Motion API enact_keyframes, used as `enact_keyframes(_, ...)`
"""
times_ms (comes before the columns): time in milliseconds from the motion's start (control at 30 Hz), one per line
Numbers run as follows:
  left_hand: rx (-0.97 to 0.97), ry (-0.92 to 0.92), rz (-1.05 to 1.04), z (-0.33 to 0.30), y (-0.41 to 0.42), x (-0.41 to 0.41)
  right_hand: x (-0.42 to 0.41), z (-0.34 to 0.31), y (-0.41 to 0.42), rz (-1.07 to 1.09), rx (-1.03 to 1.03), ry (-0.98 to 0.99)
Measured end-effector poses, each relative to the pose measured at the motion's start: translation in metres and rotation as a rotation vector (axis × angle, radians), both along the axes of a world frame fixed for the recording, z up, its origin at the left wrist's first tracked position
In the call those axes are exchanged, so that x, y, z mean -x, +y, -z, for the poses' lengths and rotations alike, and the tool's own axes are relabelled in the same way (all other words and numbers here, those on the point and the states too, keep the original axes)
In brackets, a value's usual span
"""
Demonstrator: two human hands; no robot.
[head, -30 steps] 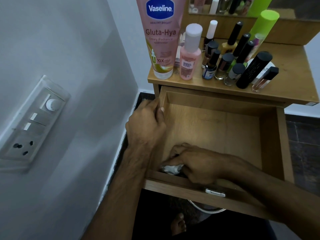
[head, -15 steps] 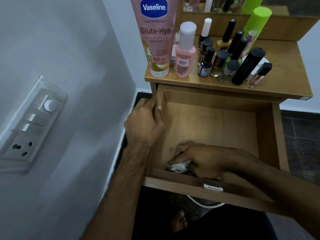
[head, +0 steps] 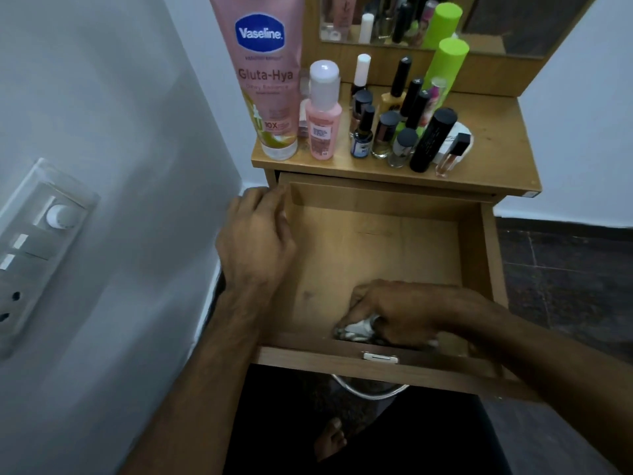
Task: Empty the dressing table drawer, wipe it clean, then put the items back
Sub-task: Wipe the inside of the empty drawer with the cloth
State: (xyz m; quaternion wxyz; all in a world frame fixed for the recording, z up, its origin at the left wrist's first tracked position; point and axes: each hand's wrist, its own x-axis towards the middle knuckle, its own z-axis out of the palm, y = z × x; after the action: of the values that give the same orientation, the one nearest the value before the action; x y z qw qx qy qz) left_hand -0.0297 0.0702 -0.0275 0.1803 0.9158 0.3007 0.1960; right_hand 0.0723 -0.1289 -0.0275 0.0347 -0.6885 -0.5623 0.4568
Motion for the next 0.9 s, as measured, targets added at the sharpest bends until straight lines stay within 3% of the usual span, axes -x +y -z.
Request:
enact_keyframes(133, -0.132, -0.065, 0.43, -0.013, -0.035, -0.022, -0.022, -0.013, -0.029, -0.012, 0.18, -0.123)
enact_keyframes(267, -0.081, 0.113, 0.618, -0.009, -0.073, -0.059, -0.03, -0.022, -0.041, -0.242, 0.285, -0.361)
enact_keyframes(400, -0.021, 0.23, 0.611, 0.009, -0.08, -0.073, -0.028, -0.027, -0.045, -0.343, 0.258, -0.449)
enact_keyframes(633, -0.055, 0.226, 0.599, 0.021, -0.085, -0.073, -0.032, -0.032, -0.035, -0.373, 0.319, -0.371)
enact_keyframes(800, -0.048, 0.257, 0.623, 0.027, -0.088, -0.072, -0.027, -0.026, -0.045, -0.584, 0.417, -0.622)
enact_keyframes(900, -0.057, 0.261, 0.633, 0.028, -0.09, -0.073, -0.022, -0.018, -0.052, -0.564, 0.332, -0.708)
